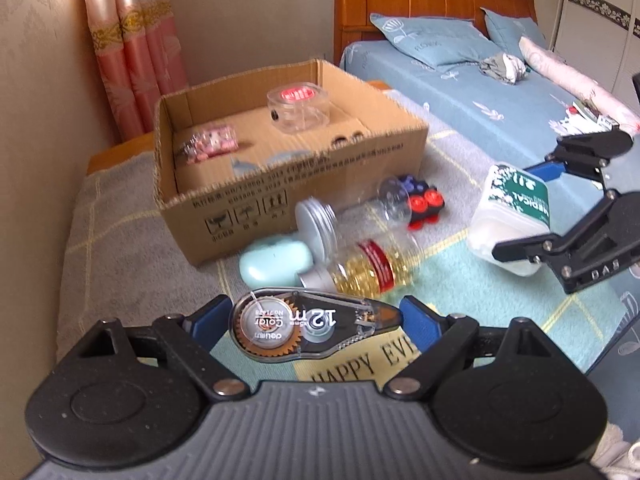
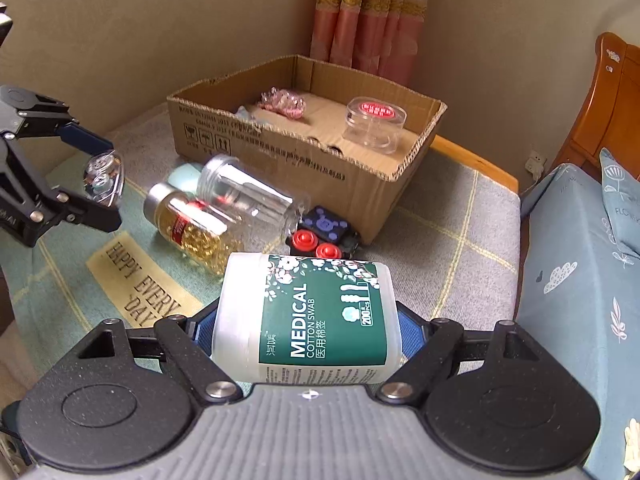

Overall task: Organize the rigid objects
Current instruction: 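Carry correction tape into cardboard box and open left tool while right carries tub, then lower white MEDICAL tub into cardboard box and open right tool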

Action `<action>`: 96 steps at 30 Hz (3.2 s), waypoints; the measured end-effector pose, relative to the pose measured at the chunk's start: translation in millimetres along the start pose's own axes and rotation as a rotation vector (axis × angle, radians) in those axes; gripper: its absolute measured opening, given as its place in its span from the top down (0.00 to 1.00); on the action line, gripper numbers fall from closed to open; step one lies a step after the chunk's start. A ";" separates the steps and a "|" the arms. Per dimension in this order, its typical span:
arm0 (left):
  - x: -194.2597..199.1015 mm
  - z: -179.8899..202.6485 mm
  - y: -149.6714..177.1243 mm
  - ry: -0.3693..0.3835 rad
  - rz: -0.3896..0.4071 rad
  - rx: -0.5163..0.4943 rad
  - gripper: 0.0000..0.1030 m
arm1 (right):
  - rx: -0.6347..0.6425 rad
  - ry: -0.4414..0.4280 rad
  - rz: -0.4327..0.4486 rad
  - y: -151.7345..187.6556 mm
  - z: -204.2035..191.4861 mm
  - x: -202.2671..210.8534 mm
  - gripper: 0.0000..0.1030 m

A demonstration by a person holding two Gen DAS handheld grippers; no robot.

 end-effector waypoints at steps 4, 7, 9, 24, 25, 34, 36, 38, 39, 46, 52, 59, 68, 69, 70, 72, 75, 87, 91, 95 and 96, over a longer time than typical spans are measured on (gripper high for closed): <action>5.0 -10.4 -27.2 -0.015 0.042 0.017 0.13 | 0.018 0.003 0.032 -13.9 -1.8 8.9 0.16; 3.5 -20.7 -51.5 -0.030 0.071 0.031 0.13 | 0.033 0.005 0.057 -26.2 -3.5 13.5 0.16; -2.1 -27.8 -68.8 -0.050 0.083 0.039 0.13 | 0.039 0.010 0.075 -34.8 -3.4 16.4 0.16; -94.5 -69.3 -128.6 -0.118 0.013 0.185 0.13 | 0.042 0.027 0.131 -74.0 1.7 19.8 0.16; -97.5 -70.5 -128.4 -0.121 0.011 0.193 0.13 | 0.046 0.030 0.131 -74.4 1.5 20.3 0.16; -85.4 -75.1 -122.4 -0.169 0.047 0.221 0.10 | 0.055 0.037 0.130 -81.7 -0.9 18.7 0.16; -73.5 -74.8 -117.0 -0.174 0.055 0.226 0.08 | 0.052 0.039 0.128 -83.9 -0.6 17.7 0.16; -61.5 -74.0 -108.1 -0.179 0.053 0.228 0.06 | 0.047 0.040 0.128 -85.0 -0.2 18.0 0.16; -55.5 -73.3 -102.1 -0.188 0.045 0.231 0.06 | 0.041 0.041 0.129 -86.4 0.6 17.5 0.16; -15.9 -64.7 -57.8 -0.259 0.029 0.194 0.06 | -0.020 0.049 0.141 -101.8 11.1 13.1 0.16; 1.0 -61.7 -28.2 -0.276 0.024 0.224 0.06 | -0.091 0.060 0.145 -125.6 23.3 1.2 0.16; 11.0 -67.2 -8.5 -0.295 0.018 0.282 0.06 | -0.166 0.068 0.119 -154.8 36.2 -25.2 0.16; 23.7 -82.0 4.0 -0.314 0.022 0.340 0.06 | -0.262 0.076 0.065 -169.1 57.2 -71.0 0.16; 24.1 -83.7 4.8 -0.312 0.024 0.346 0.06 | -0.266 0.080 0.061 -169.7 58.8 -74.7 0.16; 24.2 -85.1 6.2 -0.309 0.024 0.354 0.06 | -0.268 0.082 0.055 -170.1 59.5 -78.4 0.16; 23.0 -87.1 9.3 -0.308 0.016 0.366 0.06 | -0.276 0.086 0.043 -170.5 60.9 -86.3 0.16; 21.3 -87.5 13.0 -0.305 0.008 0.369 0.06 | -0.281 0.101 0.041 -170.6 63.0 -93.6 0.16; 18.5 -89.1 16.9 -0.290 -0.006 0.381 0.06 | -0.239 0.106 0.066 -166.4 57.2 -86.1 0.00; 18.2 -85.2 16.1 -0.285 -0.007 0.370 0.06 | -0.228 0.105 0.076 -163.9 53.5 -78.2 0.00; 18.1 -83.2 15.6 -0.284 -0.009 0.367 0.06 | -0.222 0.095 0.083 -158.0 47.9 -69.3 0.00; 18.2 -83.0 15.3 -0.285 -0.009 0.367 0.06 | -0.221 0.092 0.086 -155.6 46.4 -66.0 0.00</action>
Point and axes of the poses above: each gripper's, at about its wrist camera, not at the fingertips, and x roughly against the way its jaws point, z to its right, y to its underside, the point moved 7 cm from there along -x, roughly the way its jaws point, and after that the axes turned 8 degrees about -y, right-handed, at the moved point
